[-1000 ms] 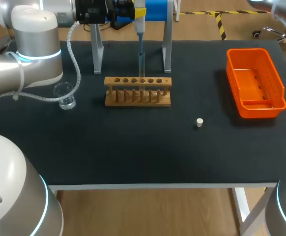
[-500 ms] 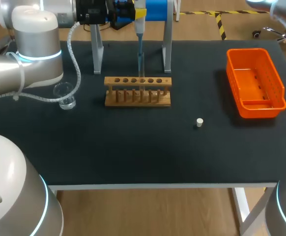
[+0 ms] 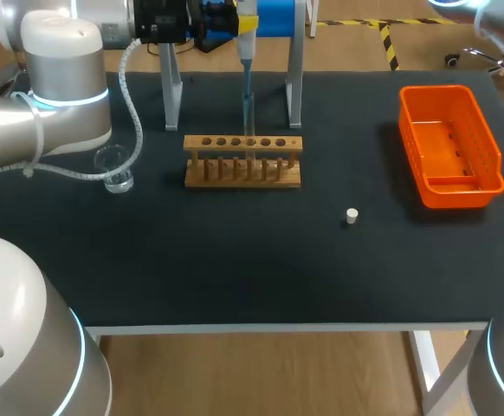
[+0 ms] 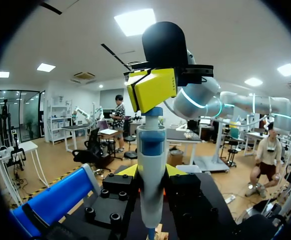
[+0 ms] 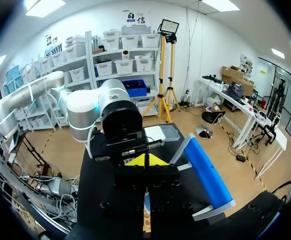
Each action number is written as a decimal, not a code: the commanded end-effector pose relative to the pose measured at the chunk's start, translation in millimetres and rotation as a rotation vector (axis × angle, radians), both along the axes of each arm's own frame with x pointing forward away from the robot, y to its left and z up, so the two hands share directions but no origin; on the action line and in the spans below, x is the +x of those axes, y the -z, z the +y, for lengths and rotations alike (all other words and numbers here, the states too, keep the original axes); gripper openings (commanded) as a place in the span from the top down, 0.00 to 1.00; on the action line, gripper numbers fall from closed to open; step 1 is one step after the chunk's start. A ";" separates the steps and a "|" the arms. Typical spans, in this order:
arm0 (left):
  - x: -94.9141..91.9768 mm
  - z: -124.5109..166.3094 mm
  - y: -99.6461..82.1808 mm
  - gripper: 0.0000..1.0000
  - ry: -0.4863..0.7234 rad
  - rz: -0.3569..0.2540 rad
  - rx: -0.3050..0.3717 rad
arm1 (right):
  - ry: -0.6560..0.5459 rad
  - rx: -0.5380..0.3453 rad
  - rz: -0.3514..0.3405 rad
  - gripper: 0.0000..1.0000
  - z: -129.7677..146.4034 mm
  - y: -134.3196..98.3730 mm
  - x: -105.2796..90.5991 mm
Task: Invert the test tube, pick up the pipette, mount the tip to pipette, aspirate from beaker and dispense into the tube, eject the tip, return the pipette, and cap with the stopper.
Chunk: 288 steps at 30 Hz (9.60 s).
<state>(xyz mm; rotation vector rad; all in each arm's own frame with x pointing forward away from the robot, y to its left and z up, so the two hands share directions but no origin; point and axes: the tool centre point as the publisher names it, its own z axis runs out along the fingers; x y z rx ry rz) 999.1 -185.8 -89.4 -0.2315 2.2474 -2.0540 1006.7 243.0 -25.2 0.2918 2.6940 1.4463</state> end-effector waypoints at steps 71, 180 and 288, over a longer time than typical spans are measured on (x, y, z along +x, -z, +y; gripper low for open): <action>1.4 1.3 -4.1 1.00 -0.001 0.000 0.000 | 0.059 -0.235 0.037 0.00 -110.8 114.0 -53.9; 1.4 1.3 -4.1 1.00 -0.001 0.000 0.000 | -0.396 0.001 -0.097 0.00 -19.4 264.7 -8.6; -11.6 -14.9 -62.7 1.00 -0.014 -0.051 0.031 | -0.267 -0.055 -0.138 0.00 -16.2 270.6 -14.9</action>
